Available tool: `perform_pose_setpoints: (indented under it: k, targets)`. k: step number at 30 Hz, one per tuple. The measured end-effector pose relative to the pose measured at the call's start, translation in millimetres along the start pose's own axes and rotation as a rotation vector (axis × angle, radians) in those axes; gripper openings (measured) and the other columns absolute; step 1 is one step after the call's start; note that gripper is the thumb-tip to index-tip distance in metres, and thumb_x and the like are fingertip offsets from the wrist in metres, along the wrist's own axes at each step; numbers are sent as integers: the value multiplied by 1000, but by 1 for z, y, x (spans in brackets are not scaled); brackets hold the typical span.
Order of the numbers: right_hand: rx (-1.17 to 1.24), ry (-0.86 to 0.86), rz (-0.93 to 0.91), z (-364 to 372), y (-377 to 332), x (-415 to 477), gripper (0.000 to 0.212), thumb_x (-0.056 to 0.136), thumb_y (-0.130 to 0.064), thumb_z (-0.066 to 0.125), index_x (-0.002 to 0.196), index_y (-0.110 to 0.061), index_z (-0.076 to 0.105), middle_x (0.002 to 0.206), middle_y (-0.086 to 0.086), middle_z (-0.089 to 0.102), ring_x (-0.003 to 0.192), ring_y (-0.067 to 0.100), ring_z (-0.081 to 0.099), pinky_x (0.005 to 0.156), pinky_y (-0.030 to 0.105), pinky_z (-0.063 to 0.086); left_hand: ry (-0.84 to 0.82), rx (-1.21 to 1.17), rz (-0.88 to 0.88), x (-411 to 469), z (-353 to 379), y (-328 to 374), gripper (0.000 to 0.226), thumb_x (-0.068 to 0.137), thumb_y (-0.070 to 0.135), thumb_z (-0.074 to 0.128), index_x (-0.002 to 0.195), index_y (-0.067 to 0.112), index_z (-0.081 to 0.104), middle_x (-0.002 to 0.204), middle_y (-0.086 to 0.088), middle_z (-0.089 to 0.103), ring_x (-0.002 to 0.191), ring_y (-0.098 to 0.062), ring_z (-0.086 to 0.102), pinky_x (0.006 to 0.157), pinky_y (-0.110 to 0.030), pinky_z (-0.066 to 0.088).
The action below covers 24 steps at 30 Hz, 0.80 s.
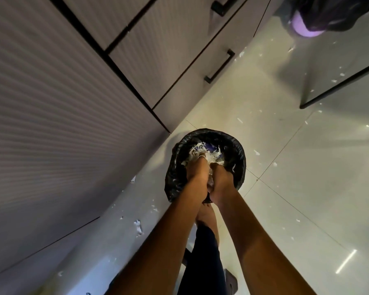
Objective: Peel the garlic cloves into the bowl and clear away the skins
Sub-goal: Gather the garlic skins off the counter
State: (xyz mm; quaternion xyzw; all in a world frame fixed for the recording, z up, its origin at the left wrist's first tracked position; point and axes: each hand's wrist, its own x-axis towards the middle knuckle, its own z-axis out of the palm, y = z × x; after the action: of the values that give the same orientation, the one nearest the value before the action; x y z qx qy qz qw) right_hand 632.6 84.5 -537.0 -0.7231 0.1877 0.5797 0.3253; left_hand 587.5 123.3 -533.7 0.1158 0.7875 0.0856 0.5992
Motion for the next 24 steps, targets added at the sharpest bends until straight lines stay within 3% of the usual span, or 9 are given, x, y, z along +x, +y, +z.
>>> perform_pose_setpoints:
  k: [2,4,5,7,9,12,17,21,24]
  targets:
    - [-16,37,-10,0,-3,-5,13,97,-12,54,106,-10,62,81,8,60,64,20,56,47,25,47,-28,32,23,-4,-1,5,35,104,36,46,112,8,67,121,-16,69,98,-31,67,81,-35,56]
    - [-46,91,-50,0,-8,-10,11,96,-8,52,97,-10,63,84,8,62,71,22,59,65,38,59,-36,58,53,-14,-4,10,44,105,37,45,132,6,60,130,-14,64,108,-32,64,82,-30,50]
    - [-78,114,-81,1,-9,-10,12,96,-7,53,97,-8,66,84,8,63,74,23,61,76,44,61,-47,76,81,-18,-6,11,45,105,39,44,132,6,61,132,-13,63,116,-32,62,89,-30,49]
    - [-137,154,-154,2,-12,-15,17,100,-15,58,96,-3,68,86,8,67,80,25,66,78,44,60,-46,117,153,-23,-6,12,42,104,37,45,123,7,67,128,-12,67,117,-32,62,100,-37,50]
    - [-186,239,-212,4,-17,-22,32,102,-33,60,90,-5,70,85,10,68,85,29,69,77,42,60,-30,115,183,-33,-10,14,34,101,30,50,115,8,71,120,-12,71,109,-31,66,98,-40,53]
    - [-261,274,-265,5,-24,-32,30,105,-24,53,86,-4,66,86,12,65,83,28,65,84,42,57,14,156,237,-38,-17,16,26,96,21,53,106,13,76,109,-9,75,102,-29,70,91,-39,57]
    - [-349,296,-361,4,-28,-58,24,98,-21,57,78,-9,61,76,6,58,69,18,51,63,26,40,77,187,302,-58,-32,13,29,92,39,62,99,16,78,98,-5,77,93,-25,73,84,-41,61]
    - [-466,188,-389,6,-24,-78,38,93,-18,50,124,-3,66,118,15,69,106,29,63,65,23,41,-7,134,328,-83,-48,22,33,91,15,58,121,21,71,119,-2,72,107,-24,68,95,-40,56]
    - [-408,122,-410,3,-25,-117,29,94,-13,49,111,1,69,93,14,67,85,25,61,69,32,45,-105,128,353,-114,-65,29,38,92,20,61,129,24,67,128,2,68,118,-20,62,105,-39,49]
